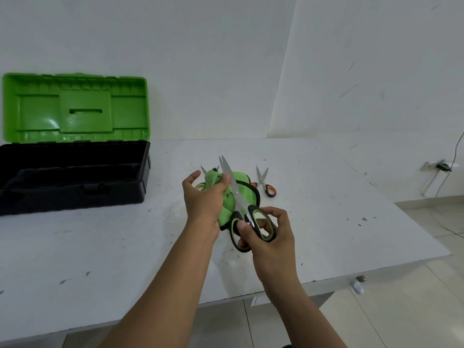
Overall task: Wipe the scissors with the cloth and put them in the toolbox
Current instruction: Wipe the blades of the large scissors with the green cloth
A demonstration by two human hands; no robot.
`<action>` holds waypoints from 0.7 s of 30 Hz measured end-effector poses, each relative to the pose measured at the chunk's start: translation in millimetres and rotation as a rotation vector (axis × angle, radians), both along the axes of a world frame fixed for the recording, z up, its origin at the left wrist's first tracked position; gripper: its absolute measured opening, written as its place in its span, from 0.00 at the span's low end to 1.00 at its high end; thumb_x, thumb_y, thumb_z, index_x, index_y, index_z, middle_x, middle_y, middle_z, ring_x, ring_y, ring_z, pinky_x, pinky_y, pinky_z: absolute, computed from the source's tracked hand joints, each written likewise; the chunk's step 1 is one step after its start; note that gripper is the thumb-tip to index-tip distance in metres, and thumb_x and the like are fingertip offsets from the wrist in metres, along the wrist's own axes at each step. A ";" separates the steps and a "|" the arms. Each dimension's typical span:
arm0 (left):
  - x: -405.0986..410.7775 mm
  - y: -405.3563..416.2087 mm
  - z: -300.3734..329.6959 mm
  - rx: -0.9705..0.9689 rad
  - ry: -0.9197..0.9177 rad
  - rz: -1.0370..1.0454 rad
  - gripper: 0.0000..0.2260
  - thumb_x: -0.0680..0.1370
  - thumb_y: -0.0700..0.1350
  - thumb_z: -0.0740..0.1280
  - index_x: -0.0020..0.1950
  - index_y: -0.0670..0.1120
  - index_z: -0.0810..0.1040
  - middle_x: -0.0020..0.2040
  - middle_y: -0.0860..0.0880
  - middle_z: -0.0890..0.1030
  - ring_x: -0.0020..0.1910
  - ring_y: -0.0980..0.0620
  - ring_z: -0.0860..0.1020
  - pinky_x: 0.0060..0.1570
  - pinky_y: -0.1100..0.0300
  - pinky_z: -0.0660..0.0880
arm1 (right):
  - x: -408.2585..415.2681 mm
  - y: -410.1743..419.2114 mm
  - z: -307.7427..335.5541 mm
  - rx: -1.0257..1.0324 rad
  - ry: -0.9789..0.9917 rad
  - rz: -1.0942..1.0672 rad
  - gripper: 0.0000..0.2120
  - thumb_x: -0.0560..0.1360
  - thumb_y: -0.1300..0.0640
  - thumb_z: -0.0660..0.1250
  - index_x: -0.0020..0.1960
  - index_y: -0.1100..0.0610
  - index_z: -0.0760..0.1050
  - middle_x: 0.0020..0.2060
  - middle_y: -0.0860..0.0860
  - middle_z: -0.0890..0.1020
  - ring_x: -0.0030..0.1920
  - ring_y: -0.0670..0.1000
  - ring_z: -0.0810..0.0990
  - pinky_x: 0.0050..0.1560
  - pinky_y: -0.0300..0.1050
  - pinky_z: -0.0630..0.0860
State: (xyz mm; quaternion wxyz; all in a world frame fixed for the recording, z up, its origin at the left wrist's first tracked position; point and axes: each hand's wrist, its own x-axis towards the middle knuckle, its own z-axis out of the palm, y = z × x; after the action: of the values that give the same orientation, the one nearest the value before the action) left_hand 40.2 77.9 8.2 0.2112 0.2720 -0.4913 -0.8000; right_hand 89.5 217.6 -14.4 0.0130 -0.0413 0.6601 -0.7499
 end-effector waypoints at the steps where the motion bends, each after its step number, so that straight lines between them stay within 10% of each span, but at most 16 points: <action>1: 0.4 0.9 1.8 0.001 0.018 -0.018 0.29 0.72 0.47 0.82 0.66 0.61 0.71 0.67 0.46 0.77 0.60 0.44 0.83 0.61 0.42 0.82 | -0.2 -0.7 -1.1 0.004 0.000 0.006 0.16 0.76 0.61 0.77 0.58 0.53 0.73 0.42 0.55 0.85 0.37 0.51 0.86 0.42 0.44 0.84; 10: 7.1 13.1 -4.7 -0.160 0.003 -0.196 0.32 0.74 0.48 0.81 0.72 0.60 0.69 0.66 0.53 0.74 0.63 0.48 0.80 0.64 0.48 0.80 | -21.4 12.9 1.9 0.114 -0.093 0.146 0.09 0.77 0.57 0.76 0.54 0.56 0.78 0.48 0.60 0.85 0.46 0.57 0.87 0.52 0.62 0.85; 21: 5.2 6.7 2.4 -0.250 -0.024 -0.295 0.37 0.59 0.58 0.84 0.65 0.66 0.71 0.72 0.48 0.76 0.66 0.44 0.80 0.66 0.43 0.79 | -28.8 28.7 23.4 0.177 -0.203 0.274 0.14 0.73 0.55 0.80 0.55 0.58 0.83 0.44 0.57 0.89 0.42 0.60 0.89 0.43 0.50 0.85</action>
State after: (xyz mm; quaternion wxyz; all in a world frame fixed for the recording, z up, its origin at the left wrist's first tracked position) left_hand 45.4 84.6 10.6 0.1180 0.1780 -0.6240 -0.7516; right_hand 60.7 246.3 9.0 0.1849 -0.0537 0.7069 -0.6806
